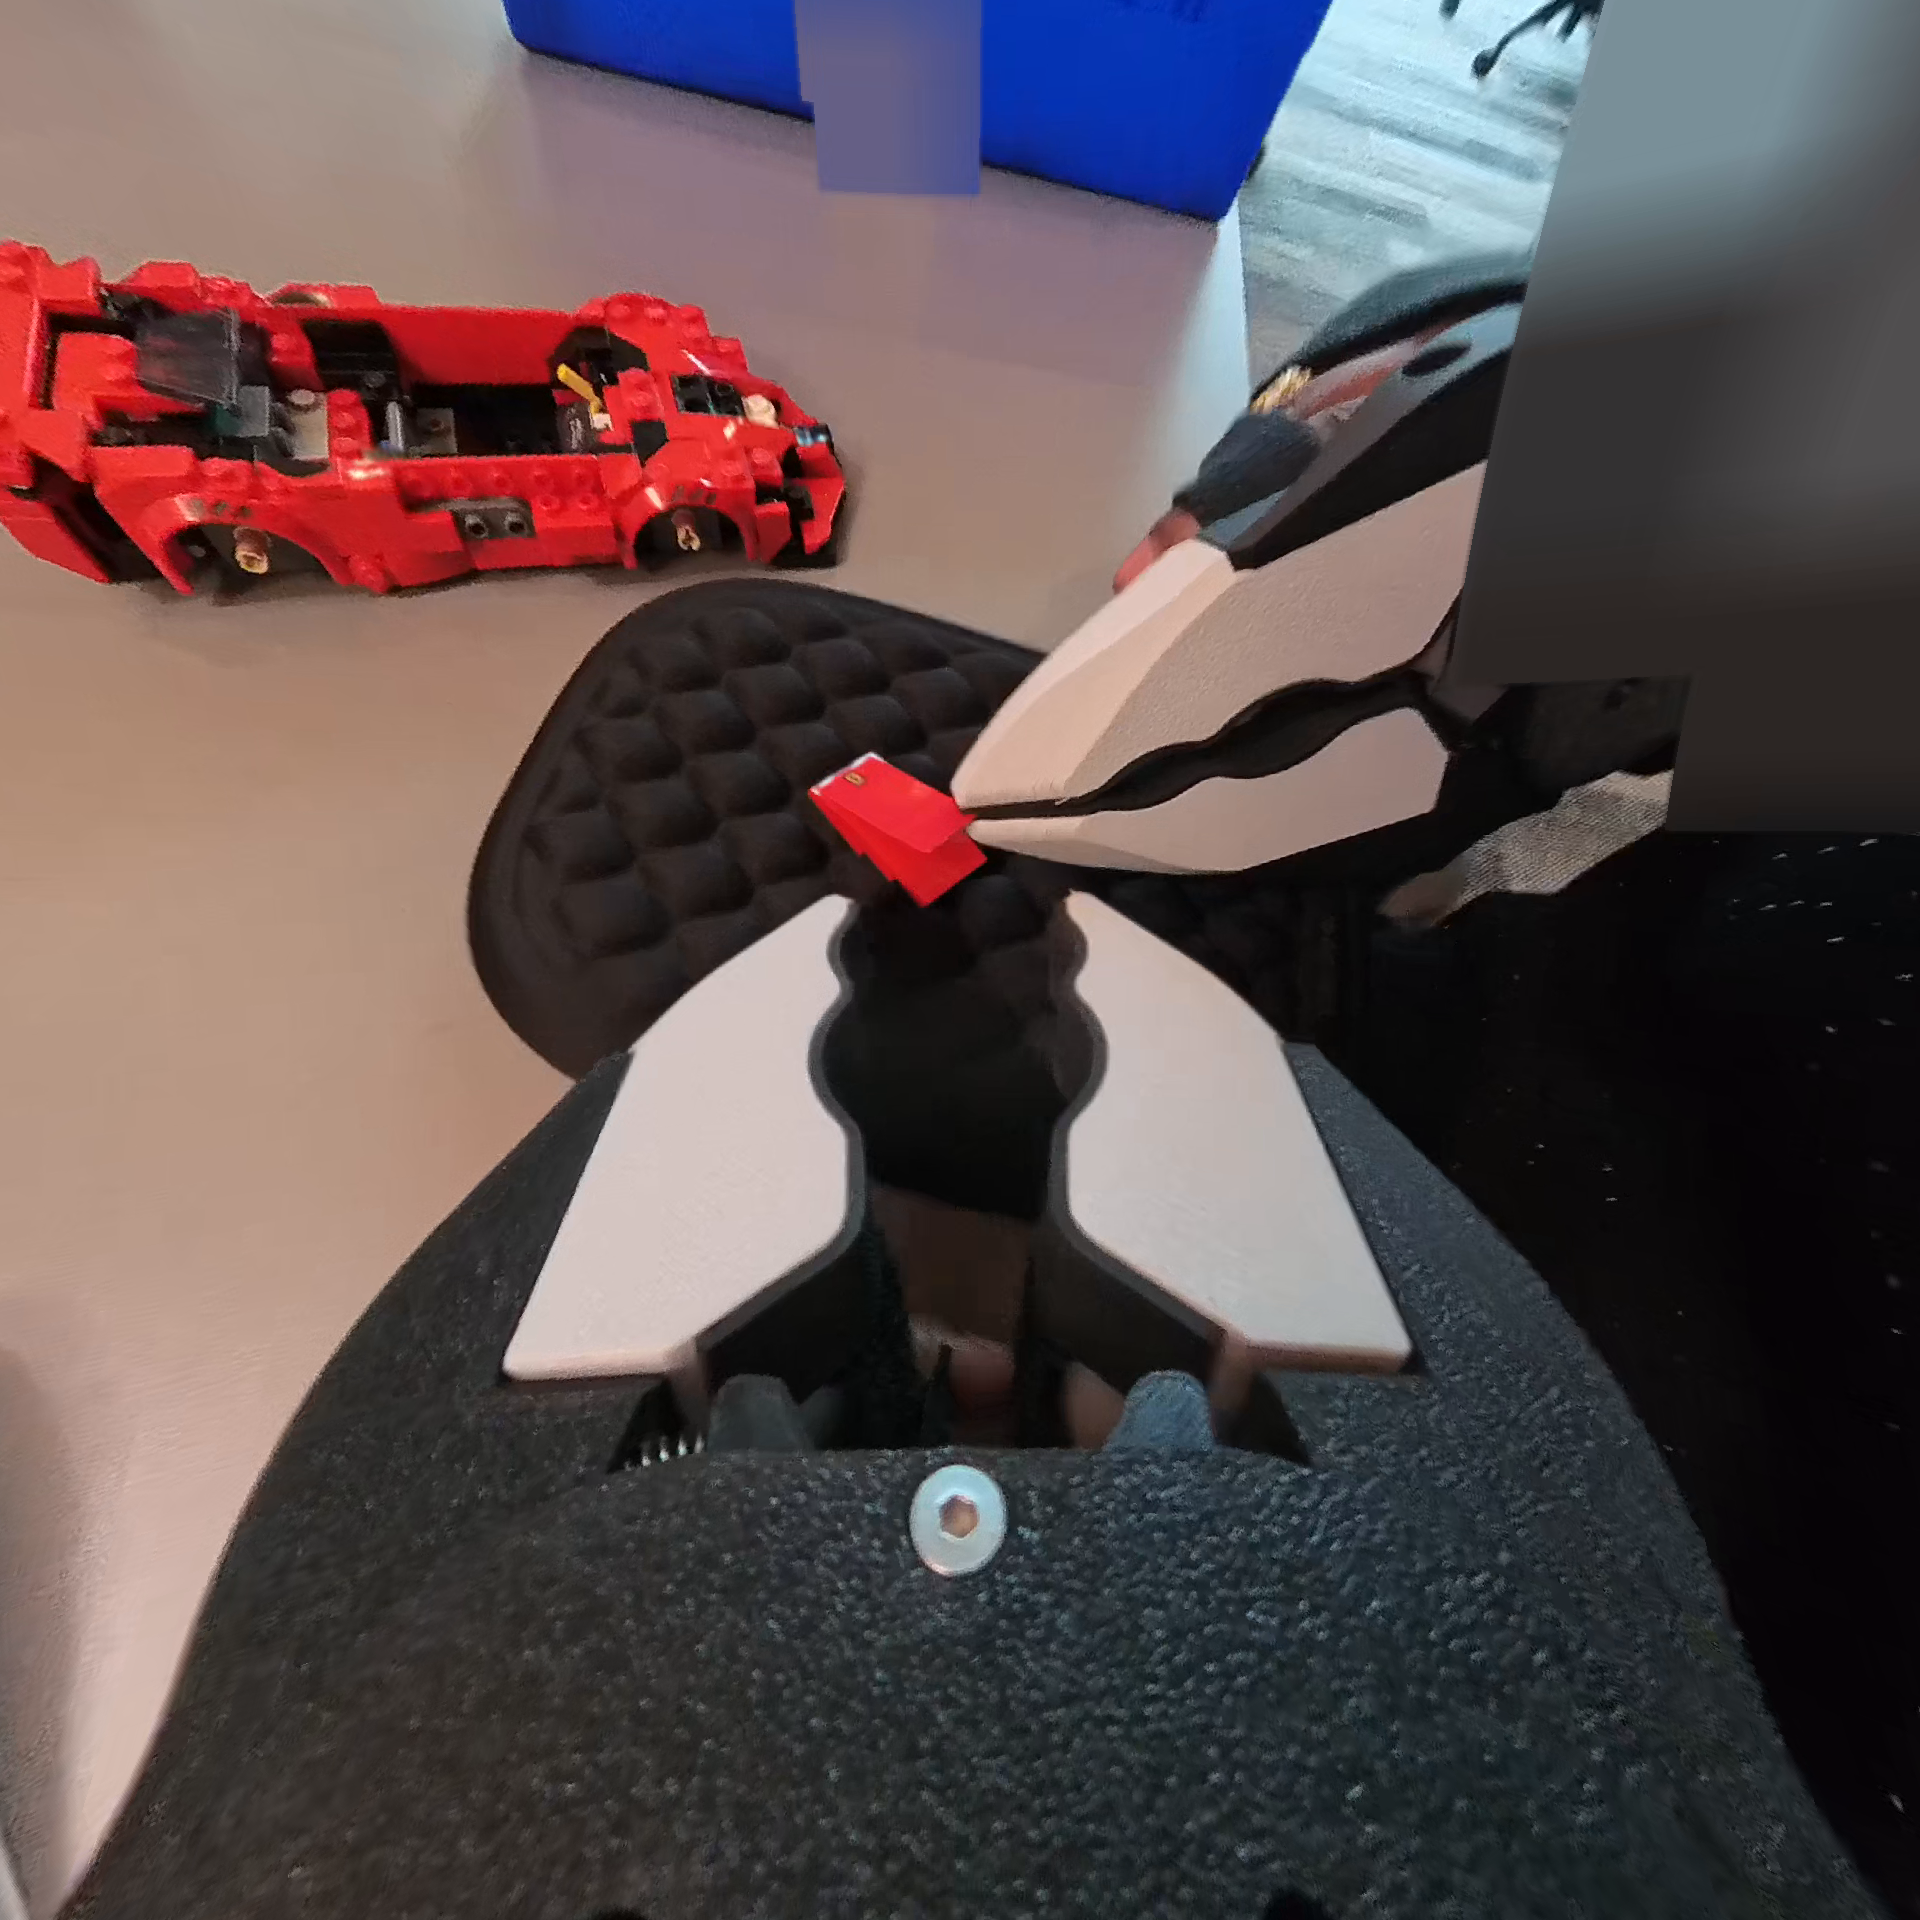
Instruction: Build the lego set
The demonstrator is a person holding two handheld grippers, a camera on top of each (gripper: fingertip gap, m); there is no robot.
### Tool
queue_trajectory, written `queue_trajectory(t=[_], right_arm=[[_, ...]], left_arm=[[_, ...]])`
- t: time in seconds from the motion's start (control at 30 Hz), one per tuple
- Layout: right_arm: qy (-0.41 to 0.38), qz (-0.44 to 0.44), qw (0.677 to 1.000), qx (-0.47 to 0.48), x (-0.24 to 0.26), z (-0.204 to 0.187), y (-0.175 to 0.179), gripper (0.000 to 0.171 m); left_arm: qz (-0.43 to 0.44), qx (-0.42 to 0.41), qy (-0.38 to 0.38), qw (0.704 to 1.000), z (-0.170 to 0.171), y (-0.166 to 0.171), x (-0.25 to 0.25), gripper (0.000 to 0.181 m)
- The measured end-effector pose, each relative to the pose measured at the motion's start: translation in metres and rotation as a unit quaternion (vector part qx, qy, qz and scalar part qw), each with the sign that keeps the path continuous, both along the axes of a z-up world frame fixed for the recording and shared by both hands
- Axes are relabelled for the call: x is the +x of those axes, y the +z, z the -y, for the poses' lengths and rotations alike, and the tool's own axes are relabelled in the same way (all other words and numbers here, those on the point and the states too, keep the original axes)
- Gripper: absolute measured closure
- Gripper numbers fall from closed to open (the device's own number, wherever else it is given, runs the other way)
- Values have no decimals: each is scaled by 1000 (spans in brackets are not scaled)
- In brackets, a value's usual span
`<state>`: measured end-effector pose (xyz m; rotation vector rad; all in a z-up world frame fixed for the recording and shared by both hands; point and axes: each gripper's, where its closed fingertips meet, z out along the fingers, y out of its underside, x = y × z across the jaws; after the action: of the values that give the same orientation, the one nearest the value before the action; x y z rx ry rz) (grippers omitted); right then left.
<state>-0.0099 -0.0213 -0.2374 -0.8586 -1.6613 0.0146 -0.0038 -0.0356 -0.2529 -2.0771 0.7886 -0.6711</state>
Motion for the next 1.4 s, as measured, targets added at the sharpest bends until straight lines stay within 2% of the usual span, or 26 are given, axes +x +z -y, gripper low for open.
queue_trajectory(t=[0.07, 0.17, 0.23, 0.4, 0.63, 1.4], right_arm=[[0, -2, 1000, -1, -2, -1, -1, 171], [1, -4, 1000, -7, -2, -1, -1, 171], [1, -5, 1000, -8, -2, -1, -1, 171], [3, -7, 1000, -12, -3, -1, -4, 171], [4, -8, 1000, -13, -5, 0, -6, 171], [5, -8, 1000, -13, -6, 1, -6, 171]], left_arm=[[42, -1, -2, 999, -3, 15, -5, 147], [91, 27, 12, 995, -18, 43, -17, 177], [87, 23, 5, 996, -27, 46, -19, 181], [33, -18, -46, 998, -38, 28, -8, 181], [4, -48, -100, 994, -40, 11, 6, 181], [-28, -66, -135, 988, -35, -4, 9, 181]])
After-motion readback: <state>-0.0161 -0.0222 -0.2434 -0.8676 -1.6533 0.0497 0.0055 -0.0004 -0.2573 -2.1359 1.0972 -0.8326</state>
